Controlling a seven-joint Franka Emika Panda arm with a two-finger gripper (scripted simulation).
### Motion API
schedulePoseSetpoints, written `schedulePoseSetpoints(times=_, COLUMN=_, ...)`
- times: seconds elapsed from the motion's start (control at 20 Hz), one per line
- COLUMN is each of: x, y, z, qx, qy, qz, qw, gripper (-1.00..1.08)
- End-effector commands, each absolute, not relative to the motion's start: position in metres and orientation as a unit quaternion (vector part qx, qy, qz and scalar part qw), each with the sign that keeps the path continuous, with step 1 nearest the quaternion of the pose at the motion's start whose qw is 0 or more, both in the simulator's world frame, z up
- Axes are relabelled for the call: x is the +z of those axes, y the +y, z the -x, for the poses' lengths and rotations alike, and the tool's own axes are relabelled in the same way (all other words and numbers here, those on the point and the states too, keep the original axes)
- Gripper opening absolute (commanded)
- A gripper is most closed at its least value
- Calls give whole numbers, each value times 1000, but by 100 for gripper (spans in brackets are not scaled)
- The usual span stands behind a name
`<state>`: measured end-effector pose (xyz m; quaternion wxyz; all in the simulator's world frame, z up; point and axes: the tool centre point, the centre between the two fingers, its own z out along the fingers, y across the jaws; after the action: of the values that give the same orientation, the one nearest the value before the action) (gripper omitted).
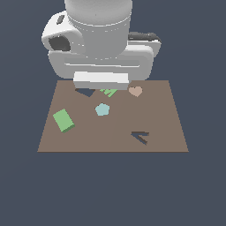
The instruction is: Insert a designated object into the corresponding slot on a board.
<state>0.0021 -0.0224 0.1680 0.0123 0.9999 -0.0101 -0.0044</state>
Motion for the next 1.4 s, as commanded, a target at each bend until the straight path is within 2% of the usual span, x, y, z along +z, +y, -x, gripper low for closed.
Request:
schedulePoseSetpoints(times=0.0, x=168, y=-22, z=-2, qx=-4, qy=-10, qz=-1000, qw=12, gripper=100)
schedulePoseSetpoints(times=0.65, x=154, y=-42, z=-1, qx=-4, qy=30, qz=-999, qw=11, gripper=100)
schedulePoseSetpoints(times=1.35, x=105, y=-108, z=-10, qx=-2, qy=164, qz=-987, qw=6, gripper=100)
